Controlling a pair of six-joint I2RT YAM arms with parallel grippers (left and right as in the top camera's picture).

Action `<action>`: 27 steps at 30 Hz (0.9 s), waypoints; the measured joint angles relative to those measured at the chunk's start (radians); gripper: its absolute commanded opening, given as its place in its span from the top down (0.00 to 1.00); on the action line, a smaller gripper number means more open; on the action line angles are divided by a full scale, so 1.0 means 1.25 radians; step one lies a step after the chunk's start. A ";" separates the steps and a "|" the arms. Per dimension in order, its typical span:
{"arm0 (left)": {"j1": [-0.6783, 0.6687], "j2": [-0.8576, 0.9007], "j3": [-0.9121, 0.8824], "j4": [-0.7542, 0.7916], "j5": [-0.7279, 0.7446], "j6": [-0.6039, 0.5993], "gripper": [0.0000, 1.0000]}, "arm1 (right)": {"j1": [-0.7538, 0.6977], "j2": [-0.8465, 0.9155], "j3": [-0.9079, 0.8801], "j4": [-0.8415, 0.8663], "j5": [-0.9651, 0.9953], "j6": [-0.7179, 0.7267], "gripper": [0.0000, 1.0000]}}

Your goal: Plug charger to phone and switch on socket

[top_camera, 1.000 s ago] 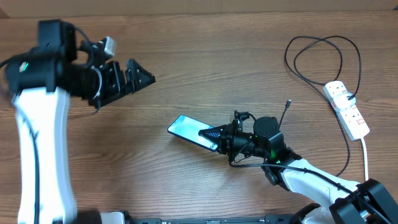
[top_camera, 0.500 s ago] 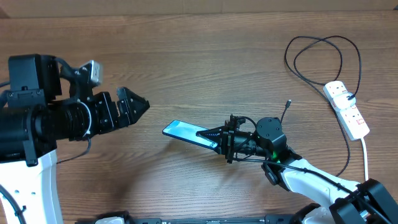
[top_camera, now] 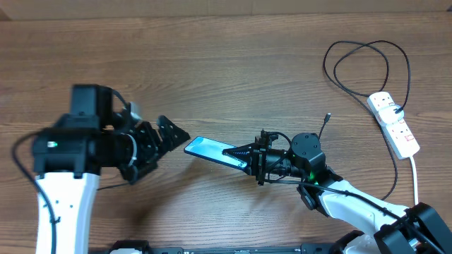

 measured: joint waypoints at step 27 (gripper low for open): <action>-0.210 -0.019 -0.345 0.519 0.061 -0.575 0.17 | 0.039 0.000 0.000 -0.022 0.068 0.000 0.96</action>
